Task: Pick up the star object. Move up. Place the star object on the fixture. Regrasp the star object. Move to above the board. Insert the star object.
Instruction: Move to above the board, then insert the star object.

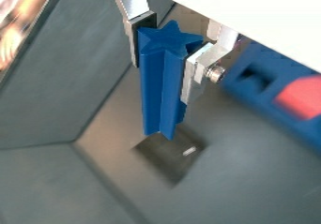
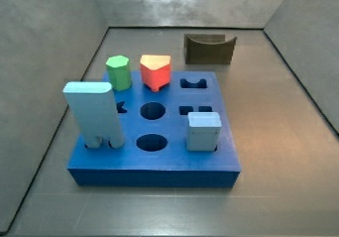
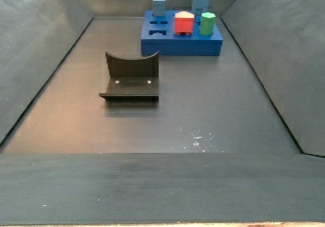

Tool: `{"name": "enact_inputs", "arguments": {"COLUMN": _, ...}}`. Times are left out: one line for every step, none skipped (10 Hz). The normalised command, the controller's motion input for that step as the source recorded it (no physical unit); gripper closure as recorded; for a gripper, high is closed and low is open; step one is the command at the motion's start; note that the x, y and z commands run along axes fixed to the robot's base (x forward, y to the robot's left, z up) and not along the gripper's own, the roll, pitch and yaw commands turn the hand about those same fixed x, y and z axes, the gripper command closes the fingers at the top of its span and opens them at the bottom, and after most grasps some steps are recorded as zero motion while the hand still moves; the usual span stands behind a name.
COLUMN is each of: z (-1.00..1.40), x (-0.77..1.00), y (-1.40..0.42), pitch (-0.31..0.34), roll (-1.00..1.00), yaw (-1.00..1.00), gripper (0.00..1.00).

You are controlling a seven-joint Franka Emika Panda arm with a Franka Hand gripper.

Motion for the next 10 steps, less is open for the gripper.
{"name": "enact_inputs", "arguments": {"z": 0.24, "x": -0.7, "y": -1.0, "pitch": 0.05, "roll": -1.0, "yaw": -0.02, "gripper": 1.0}}
{"name": "enact_inputs", "arguments": {"z": 0.24, "x": -0.71, "y": -1.0, "pitch": 0.044, "roll": -1.0, "yaw": -0.02, "gripper": 1.0}}
{"name": "enact_inputs", "arguments": {"z": 0.25, "x": -0.73, "y": -1.0, "pitch": 0.037, "roll": -1.0, "yaw": -0.02, "gripper": 1.0}}
{"name": "enact_inputs", "arguments": {"z": 0.23, "x": -0.73, "y": -0.93, "pitch": 0.023, "roll": -1.0, "yaw": -0.02, "gripper": 1.0}}
{"name": "enact_inputs", "arguments": {"z": 0.17, "x": -0.59, "y": -0.72, "pitch": 0.017, "roll": -1.0, "yaw": -0.02, "gripper": 1.0}}
{"name": "enact_inputs", "arguments": {"z": 0.08, "x": -0.33, "y": -0.35, "pitch": 0.005, "roll": -0.92, "yaw": -0.01, "gripper": 1.0}}
{"name": "enact_inputs", "arguments": {"z": 0.04, "x": -0.19, "y": -0.19, "pitch": 0.004, "roll": -0.71, "yaw": -0.02, "gripper": 1.0}}
{"name": "enact_inputs", "arguments": {"z": 0.02, "x": -0.1, "y": -0.09, "pitch": -0.004, "roll": -0.43, "yaw": -0.01, "gripper": 1.0}}
{"name": "enact_inputs", "arguments": {"z": 0.01, "x": -0.08, "y": -0.07, "pitch": -0.01, "roll": -0.33, "yaw": -0.01, "gripper": 1.0}}
{"name": "enact_inputs", "arguments": {"z": 0.0, "x": 0.01, "y": 0.15, "pitch": 0.01, "roll": -0.1, "yaw": 0.0, "gripper": 1.0}}
